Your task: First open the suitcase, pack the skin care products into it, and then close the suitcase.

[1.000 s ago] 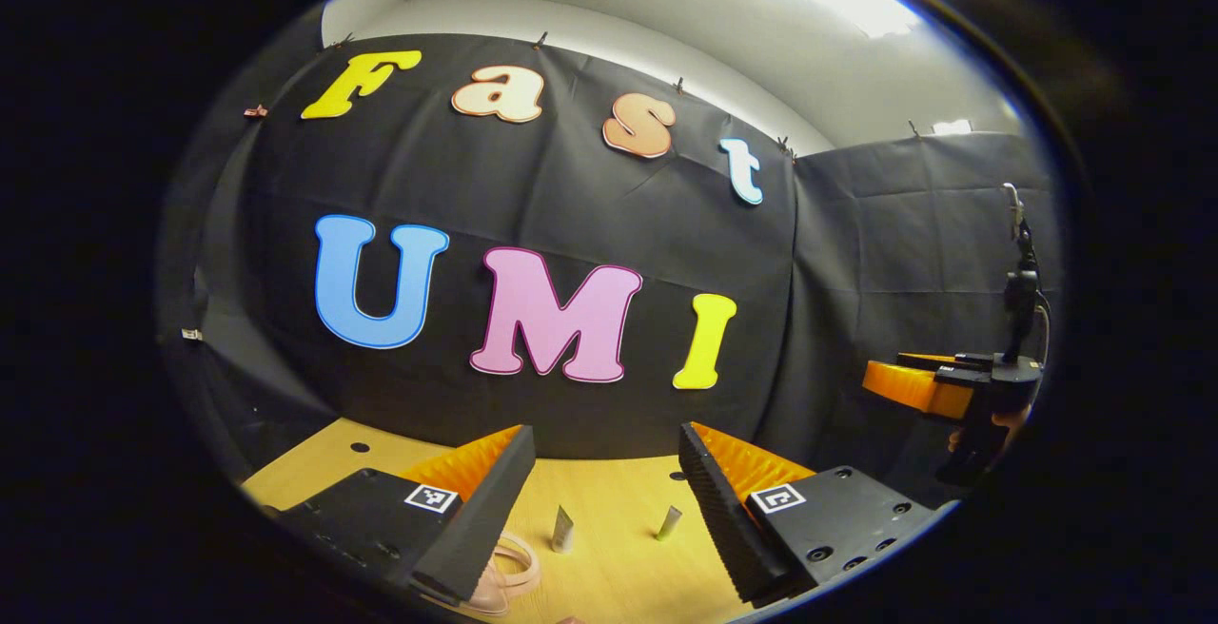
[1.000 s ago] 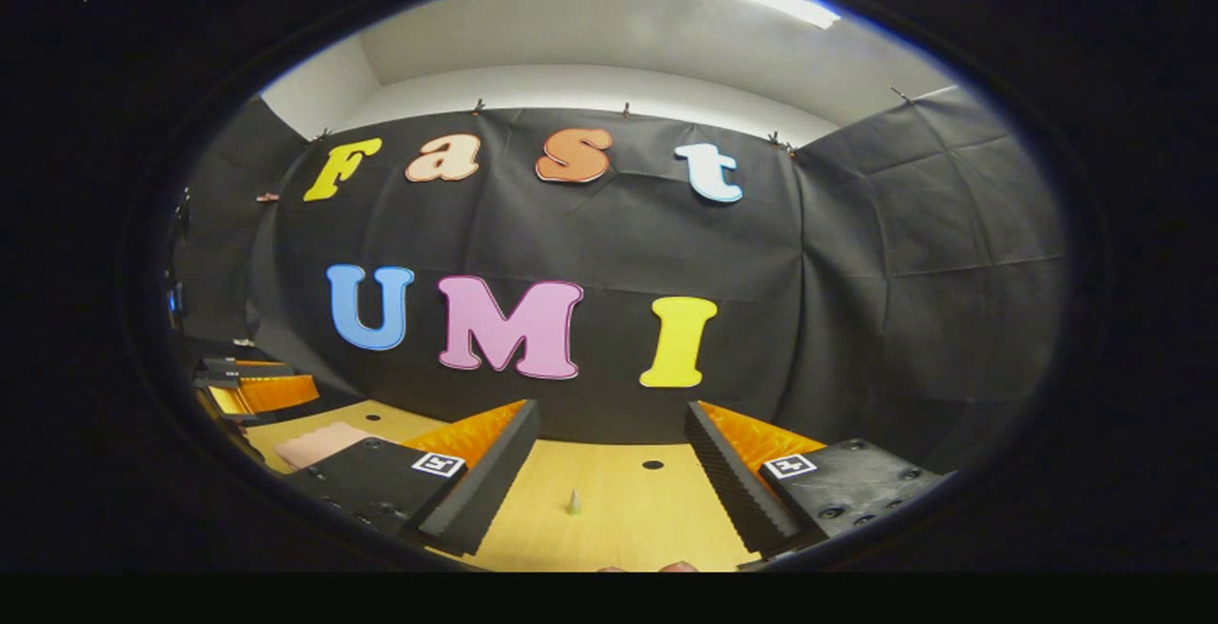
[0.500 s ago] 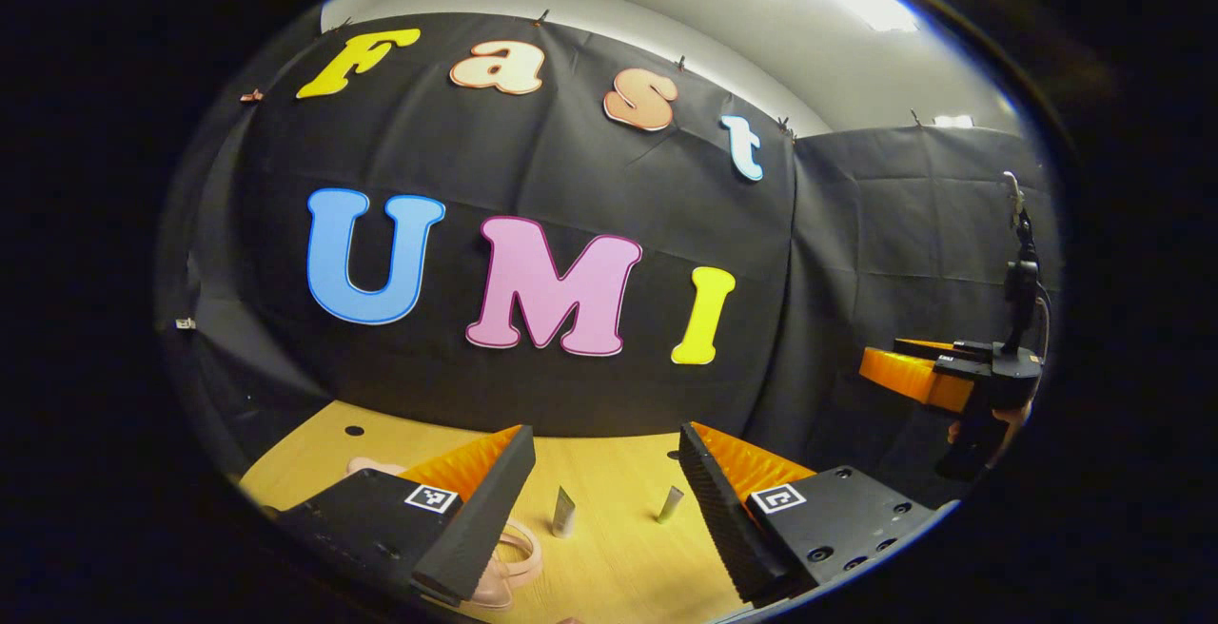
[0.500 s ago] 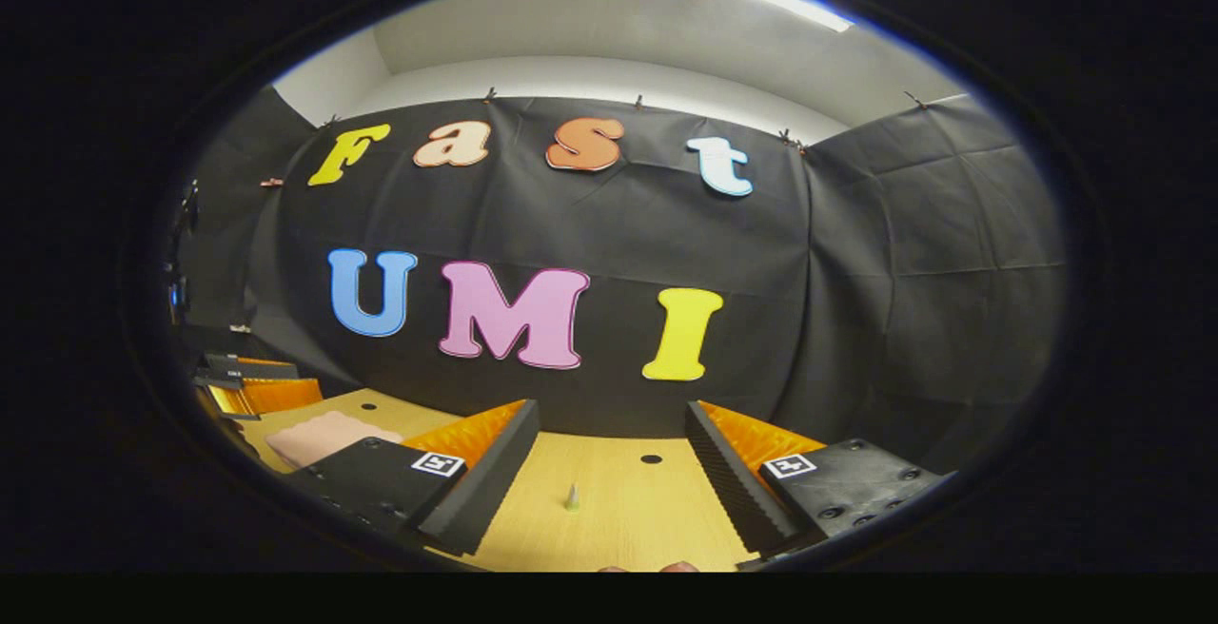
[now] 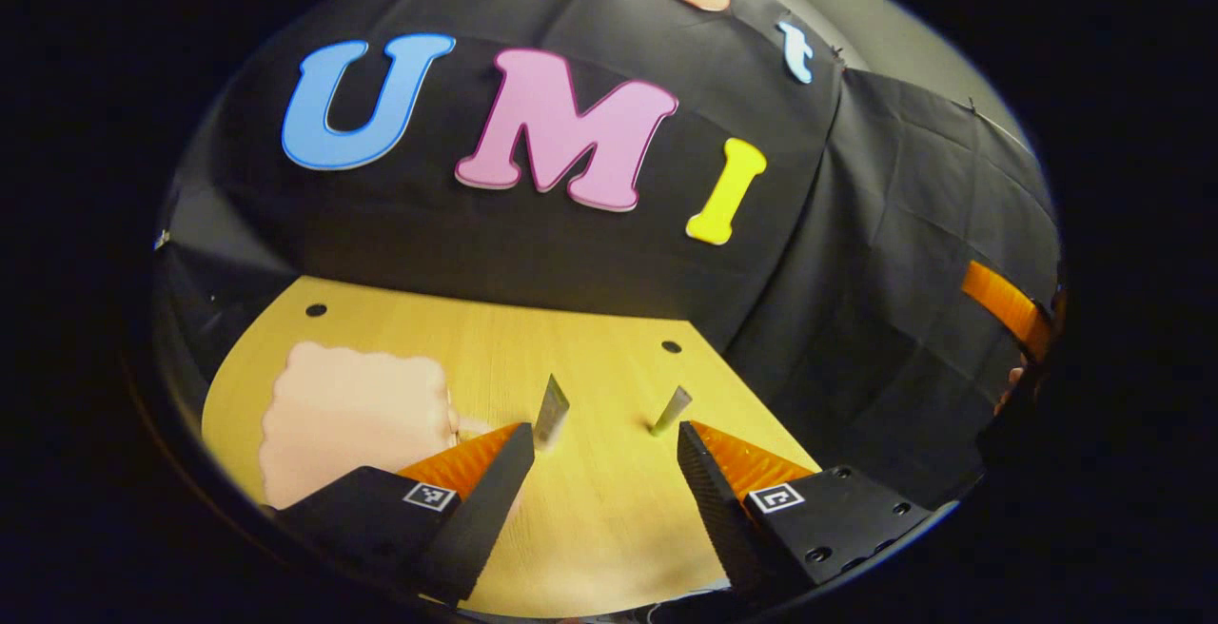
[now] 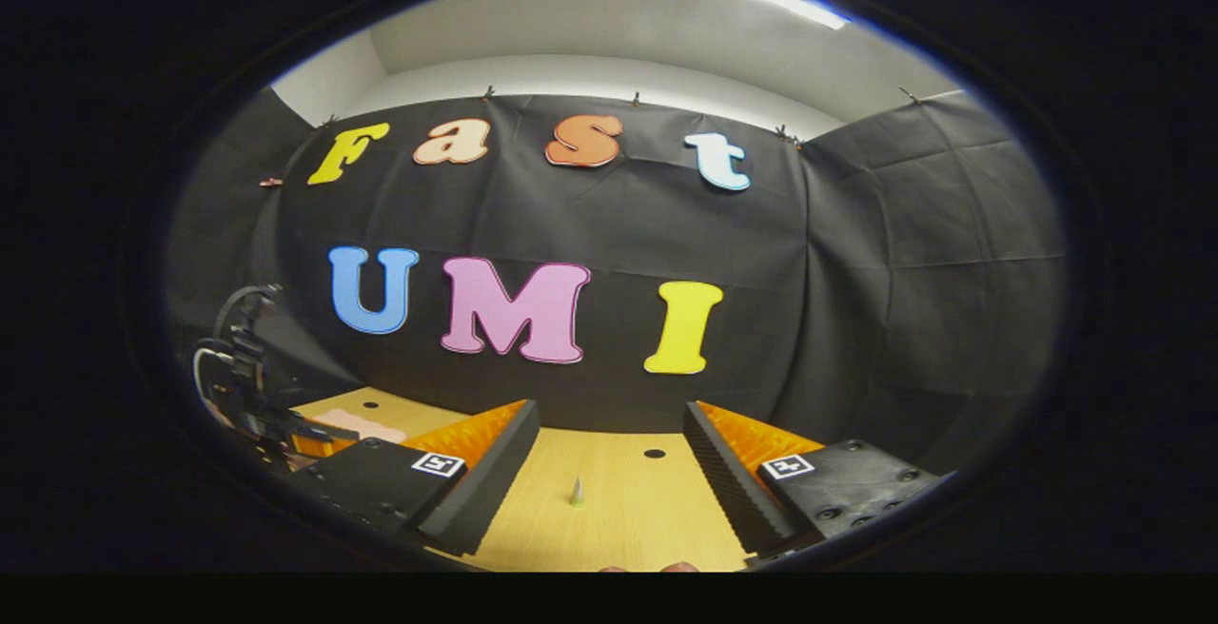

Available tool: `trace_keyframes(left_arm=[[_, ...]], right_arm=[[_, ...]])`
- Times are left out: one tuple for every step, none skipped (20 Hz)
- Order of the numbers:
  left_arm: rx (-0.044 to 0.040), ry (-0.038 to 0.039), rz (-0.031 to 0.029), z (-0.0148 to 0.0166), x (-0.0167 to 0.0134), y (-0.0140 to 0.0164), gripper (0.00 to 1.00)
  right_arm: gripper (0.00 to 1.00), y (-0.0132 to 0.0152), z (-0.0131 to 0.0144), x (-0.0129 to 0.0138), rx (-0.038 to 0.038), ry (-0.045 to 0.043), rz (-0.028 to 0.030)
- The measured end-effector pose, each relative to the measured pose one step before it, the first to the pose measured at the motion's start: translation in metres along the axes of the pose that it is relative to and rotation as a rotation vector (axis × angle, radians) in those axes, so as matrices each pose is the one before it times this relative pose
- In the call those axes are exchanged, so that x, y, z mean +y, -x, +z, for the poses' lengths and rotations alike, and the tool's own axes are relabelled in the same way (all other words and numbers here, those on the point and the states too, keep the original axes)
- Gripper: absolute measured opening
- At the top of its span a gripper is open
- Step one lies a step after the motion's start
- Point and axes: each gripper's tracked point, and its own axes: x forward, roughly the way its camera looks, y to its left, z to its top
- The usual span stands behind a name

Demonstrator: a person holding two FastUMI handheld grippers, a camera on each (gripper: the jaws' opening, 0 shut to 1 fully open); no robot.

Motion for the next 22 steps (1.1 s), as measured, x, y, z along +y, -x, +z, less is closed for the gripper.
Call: trace_keyframes(left_arm=[[0.04597, 0.00949, 0.00739, -0.00875, 0.00274, -0.01578, 0.96], [0.04339, -0.00098, 0.01696, -0.0072, 0.00537, -0.01264, 0.96], [0.03798, -0.00889, 0.03044, -0.00404, 0.00965, -0.01219, 0.96], [0.03973, -0.01058, 0.03861, -0.00336, 0.01012, -0.01366, 0.96], [0.05276, -0.00675, 0.04087, -0.00774, 0.00995, -0.01591, 0.96], [0.0507, 0.0005, 0.03217, -0.00478, 0.00721, -0.01089, 0.96], [0.04857, 0.0063, 0.02267, -0.00498, 0.00334, -0.01324, 0.96], [0.04919, 0.00846, 0.01347, -0.00491, 0.00297, -0.0115, 0.95], [0.03483, 0.00988, 0.0188, -0.00486, 0.00317, -0.01124, 0.95], [0.03277, 0.01144, 0.01816, -0.00264, 0.00446, -0.01099, 0.95], [0.03764, 0.0143, 0.02334, -0.00679, 0.00392, -0.01115, 0.95], [0.03396, 0.0221, 0.01772, -0.00389, 0.00434, -0.00863, 0.95], [0.01471, 0.01313, 0.0264, 0.00156, 0.00489, -0.00929, 0.95], [-0.01259, -0.01709, 0.00982, 0.00795, 0.00099, -0.00412, 0.92], [0.00515, -0.01003, 0.00473, -0.00068, -0.00029, -0.00501, 0.88], [0.01461, -0.00733, 0.00952, 0.00067, -0.00165, -0.00467, 0.84], [0.01902, 0.00039, -0.00192, -0.0024, -0.00441, -0.0041, 0.84], [0.01539, 0.00318, 0.00108, -0.00117, -0.00246, -0.00578, 0.84], [0.01521, 0.00766, 0.00446, -0.00484, 0.00065, -0.00586, 0.84], [0.01855, 0.01337, -0.0011, -0.00355, 0.0019, -0.00489, 0.85], [0.02054, 0.02115, -0.01111, -0.00588, 0.00103, -0.0029, 0.84], [0.02042, 0.02408, -0.03614, -0.00356, -0.00374, -0.00362, 0.79]], right_arm=[[0.95, -0.00159, -0.00413, -0.00557, 0.00631, 0.00352, 0.00165], [0.96, -0.00318, -0.0048, -0.00462, 0.0069, 0.0018, 0.00671], [0.96, -0.00227, -0.00517, -0.00432, 0.01194, 0.00122, 0.01], [0.96, -0.00289, -0.00606, -0.00423, 0.01026, 0.00189, 0.01118], [0.96, -0.00415, -0.0049, -0.00512, 0.0065, 0.00304, 0.01411], [0.96, -0.0046, -0.00538, -0.00448, 0.00862, 0.00339, 0.01086], [0.96, -0.00415, -0.006, -0.00693, 0.01231, -0.00033, 0.00605], [0.94, -0.00483, -0.00629, -0.00499, 0.01646, -0.00527, 0.00945], [0.96, -0.00476, -0.00361, -0.00292, 0.00901, -0.00765, 0.00983], [0.96, -0.00409, -0.00163, -0.00415, 0.00192, -0.00686, 0.00884], [0.96, -0.00505, -0.00347, -0.00583, 0.0035, -0.00605, 0.00182], [0.96, -0.00415, -0.00405, -0.00549, 0.0086, -0.00739, 0.00109], [0.99, -0.00381, -0.00436, -0.00488, 0.0093, -0.01171, 0.00319], [0.96, -0.00387, -0.00301, -0.00358, 0.00632, -0.01179, 0.00462], [0.96, -0.00334, -0.00326, -0.00414, 0.00508, -0.01138, 0.00238], [0.96, -0.00229, -0.00197, -0.00379, 0.00606, -0.00942, 0.00033], [0.96, -0.0017, -0.00364, -0.00356, 0.00727, -0.00721, -0.00067], [0.96, -0.00248, -0.00483, -0.00342, 0.00828, -0.00445, 0.00022], [0.96, -0.00157, -0.00354, -0.00312, 0.00865, -0.00226, -0.00037], [0.96, -0.00191, -0.00353, -0.00341, 0.00793, -0.00209, 0.00141], [0.96, -0.00156, -0.00258, -0.00198, 0.00703, -0.00152, 0.00221], [0.96, -0.00138, -0.00298, -0.00219, 0.00651, -0.00198, 0.0028]])
